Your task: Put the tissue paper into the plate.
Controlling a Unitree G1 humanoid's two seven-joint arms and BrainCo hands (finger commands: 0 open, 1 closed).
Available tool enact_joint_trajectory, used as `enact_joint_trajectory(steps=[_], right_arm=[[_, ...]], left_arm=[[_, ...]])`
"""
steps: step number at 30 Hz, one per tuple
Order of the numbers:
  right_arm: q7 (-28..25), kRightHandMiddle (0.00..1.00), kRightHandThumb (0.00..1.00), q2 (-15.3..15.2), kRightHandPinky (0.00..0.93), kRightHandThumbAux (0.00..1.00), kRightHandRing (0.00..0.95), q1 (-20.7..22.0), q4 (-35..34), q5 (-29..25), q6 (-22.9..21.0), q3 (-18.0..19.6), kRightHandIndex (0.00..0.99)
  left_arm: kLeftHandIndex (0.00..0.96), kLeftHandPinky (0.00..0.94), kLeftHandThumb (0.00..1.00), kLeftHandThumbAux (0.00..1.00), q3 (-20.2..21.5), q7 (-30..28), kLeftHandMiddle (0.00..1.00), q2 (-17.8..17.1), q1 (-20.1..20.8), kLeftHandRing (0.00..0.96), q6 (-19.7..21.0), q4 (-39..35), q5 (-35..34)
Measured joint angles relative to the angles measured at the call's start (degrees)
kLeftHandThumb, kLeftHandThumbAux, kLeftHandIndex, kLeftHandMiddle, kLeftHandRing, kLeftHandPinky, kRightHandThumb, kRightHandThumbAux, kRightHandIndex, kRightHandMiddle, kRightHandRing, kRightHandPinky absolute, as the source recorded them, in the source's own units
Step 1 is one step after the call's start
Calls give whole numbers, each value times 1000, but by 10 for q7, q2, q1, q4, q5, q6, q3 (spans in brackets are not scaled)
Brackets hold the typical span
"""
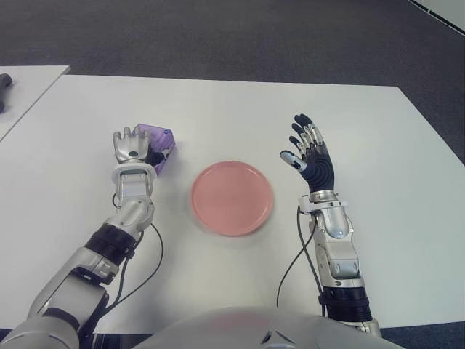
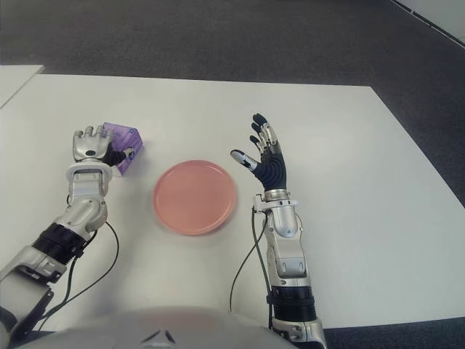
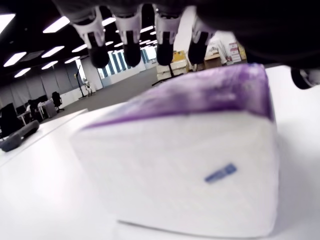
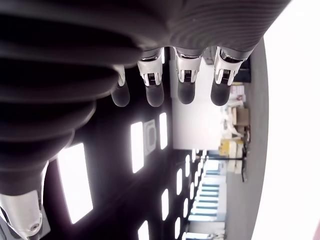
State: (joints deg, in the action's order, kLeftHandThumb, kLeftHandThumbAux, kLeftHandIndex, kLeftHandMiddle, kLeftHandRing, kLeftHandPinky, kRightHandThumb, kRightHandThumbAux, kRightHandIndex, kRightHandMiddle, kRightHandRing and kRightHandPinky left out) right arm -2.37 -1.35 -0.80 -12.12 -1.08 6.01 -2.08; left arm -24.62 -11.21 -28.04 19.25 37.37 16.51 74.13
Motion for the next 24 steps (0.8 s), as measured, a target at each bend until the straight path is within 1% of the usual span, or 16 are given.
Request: enact_joint_trajectory(steps=[7,24], right_arm=[[-4,0,198,-3,0,620,0,-1,0,-2,0,5,0],[-8,0,198,-7,0,620,0,-5,-1,-7,0,10,0]], left_arm=[[0,0,0,69,-6,9,0,2,9,0,-6,21,-6],[0,0,0,35,-15,74,0,20,22,0,-6,82,-22]])
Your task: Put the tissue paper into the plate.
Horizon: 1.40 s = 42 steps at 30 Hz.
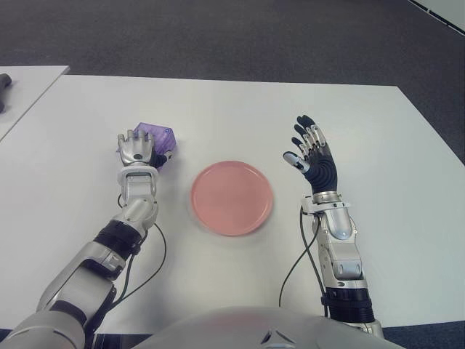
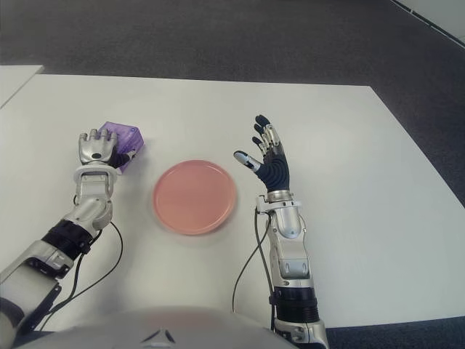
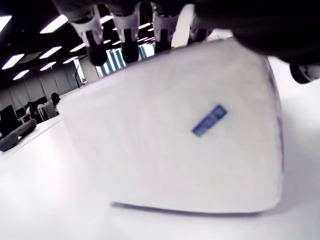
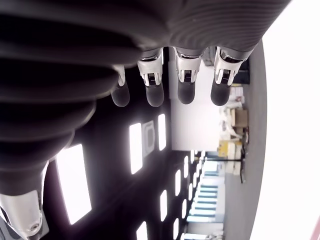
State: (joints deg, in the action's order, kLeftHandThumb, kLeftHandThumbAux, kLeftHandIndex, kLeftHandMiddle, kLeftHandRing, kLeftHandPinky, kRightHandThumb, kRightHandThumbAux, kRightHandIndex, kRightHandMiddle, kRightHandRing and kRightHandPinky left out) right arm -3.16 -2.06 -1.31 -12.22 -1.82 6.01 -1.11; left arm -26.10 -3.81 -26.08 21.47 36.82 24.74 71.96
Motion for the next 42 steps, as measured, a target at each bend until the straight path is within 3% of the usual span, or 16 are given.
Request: enact_joint_trajectory(steps=[21,25,33,42], right_arm=[[-4,0,198,-4,0,620,0,0,-3,-5,-2,2,0],[-4,0,198,-5,0,620,0,0,-6,-6,-3,4,0],[-7,0,198,-7,0,620,0,0,-8,-7,-11,8,0],[-9,0,198,-9,0,620,0,0,-10,-8,-13,15,0]], left_arm=[[0,0,0,41,-17,73,0,10,22,0,-1,80,-22],[0,0,1,105,-25,95,0,10,24,0,2,99,-21],[0,0,77,208,-52,142,0,9,27,0,10,138,-12],[0,0,215,133,-79,197,0,8,43,0,12,193,-12]])
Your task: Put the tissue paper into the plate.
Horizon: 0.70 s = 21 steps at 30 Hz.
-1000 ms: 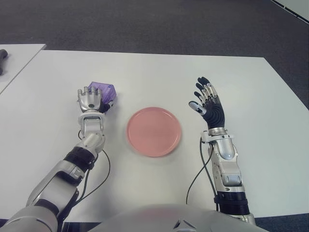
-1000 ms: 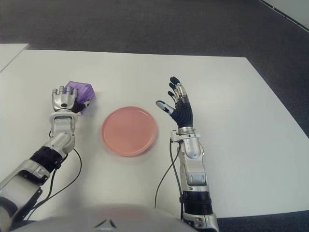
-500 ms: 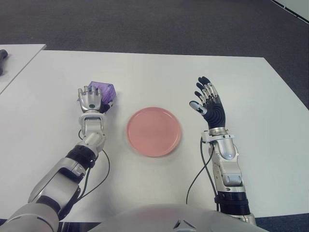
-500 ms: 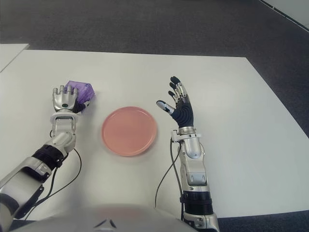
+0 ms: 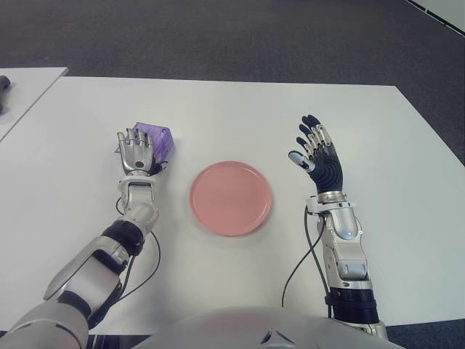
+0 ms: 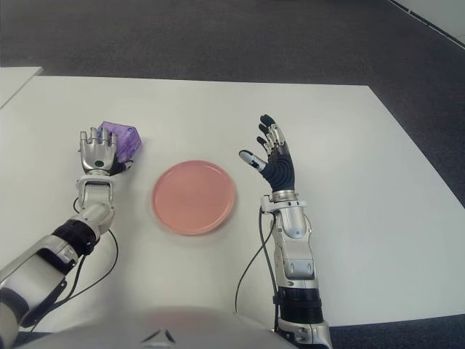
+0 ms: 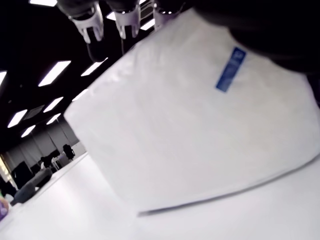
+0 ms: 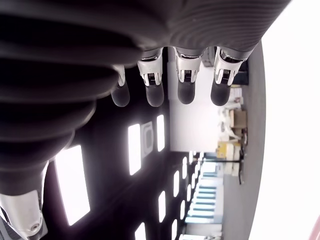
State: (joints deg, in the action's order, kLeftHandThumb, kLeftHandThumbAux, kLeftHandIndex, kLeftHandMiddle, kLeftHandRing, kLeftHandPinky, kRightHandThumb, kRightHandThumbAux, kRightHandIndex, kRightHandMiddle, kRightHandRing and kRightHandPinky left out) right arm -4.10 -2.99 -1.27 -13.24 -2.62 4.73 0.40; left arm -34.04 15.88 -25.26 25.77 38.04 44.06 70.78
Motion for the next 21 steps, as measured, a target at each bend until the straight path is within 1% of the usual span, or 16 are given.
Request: enact_joint_trajectory(steps=[8,15,21], right_arm=[[-1,0,198,0,0,620,0,0,0,0,-1,1,0],[-3,0,198,0,0,620,0,0,-5,0,-6,3,0],[-4,0,198,0,0,620,0,0,-10,0,-8,3,0]], left_arm=[[0,0,327,96,-3,43,0,0,6,0,-14,26,-19],[0,0,377,89,-5,57,0,1,15,0,-26,40,-33],[0,0,412,93,-6,80,0,3,22,0,-32,60,-41]])
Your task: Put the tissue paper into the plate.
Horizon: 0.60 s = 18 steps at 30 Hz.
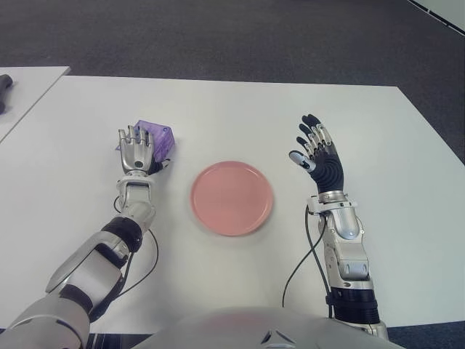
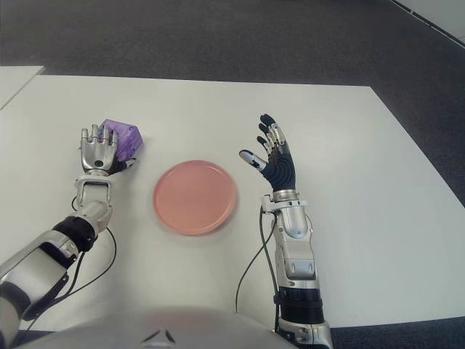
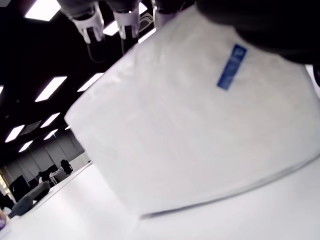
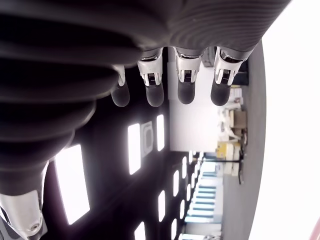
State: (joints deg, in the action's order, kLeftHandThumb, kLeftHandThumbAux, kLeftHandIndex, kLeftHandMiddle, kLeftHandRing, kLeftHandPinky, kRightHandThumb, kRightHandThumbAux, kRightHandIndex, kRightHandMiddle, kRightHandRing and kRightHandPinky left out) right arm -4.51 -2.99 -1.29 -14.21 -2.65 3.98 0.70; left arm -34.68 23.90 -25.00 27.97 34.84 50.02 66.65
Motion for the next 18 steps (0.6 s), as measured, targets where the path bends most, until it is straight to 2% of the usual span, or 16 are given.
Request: enact_joint_trajectory(steps=[7,9,11,12,13,15,17,18], right_arm=[[0,0,198,0,0,620,0,-1,-4,0,-2,0,0],[0,0,198,0,0,620,0,-1,-5,0,-2,0,0],[0,0,198,0,0,620,0,-2,-7,0,-2,0,0],[0,0,198,0,0,620,0,-2,-8,0,-2,0,0],[0,0,198,0,0,620,0,-2,-9,0,-2,0,0],[0,0,198,0,0,620,0,-2,-10,0,-2,0,0],[0,0,198,0,0,620,0,-3,-11,0,-3,0,0],[-1,0,198,0,0,620,0,-3,-12,0,-3,0,0]], left_arm=[[0,0,459,133,0,30,0,3,6,0,-11,22,-17],[0,26,474,156,1,34,0,4,7,0,-14,24,-25],[0,174,508,229,4,38,0,6,9,36,-21,27,-35],[0,195,513,239,6,39,0,7,10,41,-24,28,-41],[0,312,534,279,8,42,68,9,12,168,-26,29,-47],[117,451,629,362,15,54,229,12,14,330,-31,35,-58],[193,524,683,405,21,72,315,16,17,416,-36,41,-68],[276,551,743,497,22,81,374,18,19,467,-39,43,-72]])
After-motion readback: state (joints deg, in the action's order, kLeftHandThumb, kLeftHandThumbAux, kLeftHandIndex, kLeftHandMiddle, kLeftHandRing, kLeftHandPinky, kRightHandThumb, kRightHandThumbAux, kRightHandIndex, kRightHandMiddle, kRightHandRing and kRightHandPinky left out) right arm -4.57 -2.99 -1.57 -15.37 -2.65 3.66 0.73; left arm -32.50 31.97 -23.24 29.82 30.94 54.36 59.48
